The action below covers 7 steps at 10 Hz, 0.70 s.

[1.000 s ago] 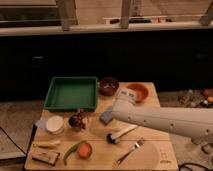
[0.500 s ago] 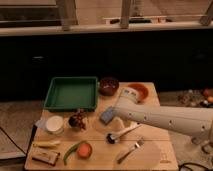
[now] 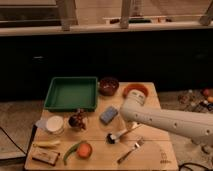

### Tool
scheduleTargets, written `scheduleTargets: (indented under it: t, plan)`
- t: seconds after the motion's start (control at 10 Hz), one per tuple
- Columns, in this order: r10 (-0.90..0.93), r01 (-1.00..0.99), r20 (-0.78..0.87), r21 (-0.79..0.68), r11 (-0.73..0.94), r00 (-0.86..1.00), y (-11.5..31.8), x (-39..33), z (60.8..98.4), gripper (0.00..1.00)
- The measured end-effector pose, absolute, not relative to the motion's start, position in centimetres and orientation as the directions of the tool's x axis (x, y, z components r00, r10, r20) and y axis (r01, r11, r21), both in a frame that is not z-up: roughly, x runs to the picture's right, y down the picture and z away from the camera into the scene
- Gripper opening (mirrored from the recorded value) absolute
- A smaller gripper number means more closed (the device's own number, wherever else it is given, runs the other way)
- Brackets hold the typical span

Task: Place brush in tray

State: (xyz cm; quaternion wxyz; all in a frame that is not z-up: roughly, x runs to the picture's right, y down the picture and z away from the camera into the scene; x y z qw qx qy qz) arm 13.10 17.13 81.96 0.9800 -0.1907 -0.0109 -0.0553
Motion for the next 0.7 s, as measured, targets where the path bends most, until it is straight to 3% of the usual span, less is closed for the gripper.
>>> scheduleTargets:
  t: [0.7]
  plan:
    - [-0.02,0.11,0.212,-0.421,0.9,0.977,20.0,12.7,81.9,0.8]
